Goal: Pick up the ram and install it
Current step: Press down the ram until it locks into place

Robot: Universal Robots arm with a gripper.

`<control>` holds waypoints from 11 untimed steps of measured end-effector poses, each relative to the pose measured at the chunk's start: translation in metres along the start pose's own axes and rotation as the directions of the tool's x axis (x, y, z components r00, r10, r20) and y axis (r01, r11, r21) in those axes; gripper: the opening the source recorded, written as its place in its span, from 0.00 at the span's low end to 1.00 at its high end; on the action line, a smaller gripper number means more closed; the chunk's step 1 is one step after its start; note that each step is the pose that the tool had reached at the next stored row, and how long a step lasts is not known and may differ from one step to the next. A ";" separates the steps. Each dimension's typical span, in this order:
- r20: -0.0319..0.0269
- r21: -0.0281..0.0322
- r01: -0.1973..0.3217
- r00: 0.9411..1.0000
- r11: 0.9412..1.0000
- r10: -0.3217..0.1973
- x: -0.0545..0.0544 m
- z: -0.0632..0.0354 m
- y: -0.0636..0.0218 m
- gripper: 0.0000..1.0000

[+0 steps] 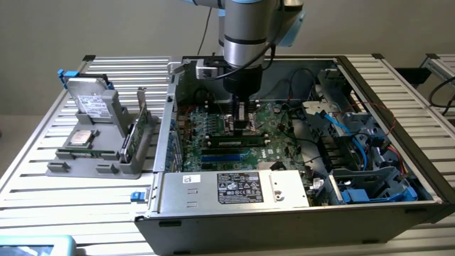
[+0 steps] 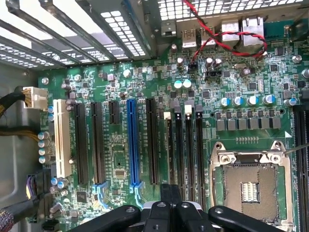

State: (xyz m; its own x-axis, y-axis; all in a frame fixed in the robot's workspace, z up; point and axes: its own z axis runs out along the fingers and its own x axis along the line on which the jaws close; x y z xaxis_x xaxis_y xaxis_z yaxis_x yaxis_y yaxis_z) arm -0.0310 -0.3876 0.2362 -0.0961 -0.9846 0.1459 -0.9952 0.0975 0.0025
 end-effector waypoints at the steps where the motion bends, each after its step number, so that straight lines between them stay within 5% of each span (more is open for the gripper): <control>1: 0.000 -0.002 -0.015 1.000 1.000 0.015 0.000 0.0000 0.0000 0.11; 8: 0.000 -0.017 -0.115 0.993 0.993 0.115 0.000 0.0001 0.0000 0.11; 11: 0.002 -0.011 -0.141 0.990 0.990 0.141 0.000 0.0002 0.0000 0.11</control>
State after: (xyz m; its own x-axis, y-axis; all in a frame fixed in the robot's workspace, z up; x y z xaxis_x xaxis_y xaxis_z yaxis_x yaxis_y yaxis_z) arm -0.0309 -0.3876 0.2360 -0.2358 -0.9612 0.1430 -0.9714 0.2372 -0.0074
